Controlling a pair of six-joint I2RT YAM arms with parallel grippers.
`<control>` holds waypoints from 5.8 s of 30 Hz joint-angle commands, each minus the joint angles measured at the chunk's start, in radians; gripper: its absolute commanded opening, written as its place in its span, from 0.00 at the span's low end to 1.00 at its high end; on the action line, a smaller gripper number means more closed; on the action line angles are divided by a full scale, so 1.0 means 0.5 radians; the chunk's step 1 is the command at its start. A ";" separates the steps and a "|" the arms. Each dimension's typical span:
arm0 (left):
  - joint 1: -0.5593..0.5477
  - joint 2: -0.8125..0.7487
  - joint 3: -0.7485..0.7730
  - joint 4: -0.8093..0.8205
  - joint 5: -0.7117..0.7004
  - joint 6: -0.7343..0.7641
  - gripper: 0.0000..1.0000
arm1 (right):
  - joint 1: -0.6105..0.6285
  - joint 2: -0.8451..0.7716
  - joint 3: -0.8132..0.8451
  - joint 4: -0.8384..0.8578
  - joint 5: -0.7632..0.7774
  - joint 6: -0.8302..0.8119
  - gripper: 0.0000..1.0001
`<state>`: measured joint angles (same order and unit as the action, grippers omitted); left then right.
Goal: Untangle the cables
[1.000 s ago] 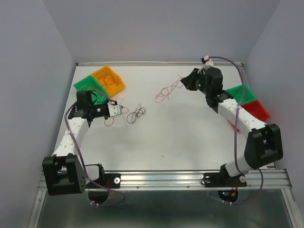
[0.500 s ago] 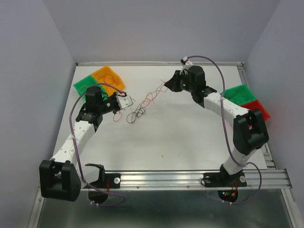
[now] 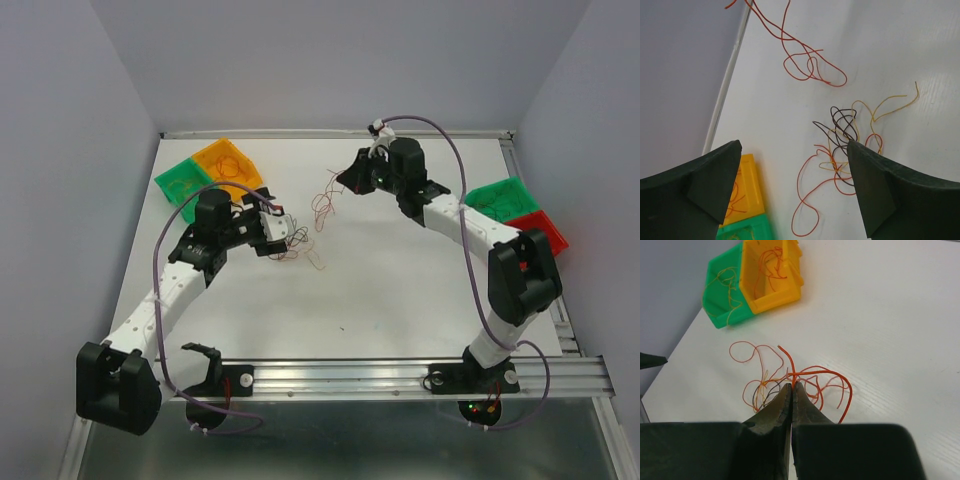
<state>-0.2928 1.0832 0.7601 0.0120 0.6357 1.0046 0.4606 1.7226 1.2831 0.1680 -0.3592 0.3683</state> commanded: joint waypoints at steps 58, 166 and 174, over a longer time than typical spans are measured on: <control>0.199 0.806 0.756 0.684 -0.476 -0.988 0.00 | 0.330 -0.647 -0.523 0.633 0.252 -0.230 0.63; 0.635 2.506 2.901 -0.549 -0.793 -1.049 0.70 | 0.330 -0.576 -0.664 0.664 0.286 -0.132 0.60; 0.625 2.669 3.097 -0.650 -0.796 -1.119 0.70 | 0.327 -0.601 -0.682 0.664 0.292 -0.126 0.60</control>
<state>0.0208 2.4191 2.2314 -0.2840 0.2214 0.4690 0.6170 1.4563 0.9207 0.4538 -0.2199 0.2989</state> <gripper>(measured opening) 0.694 0.601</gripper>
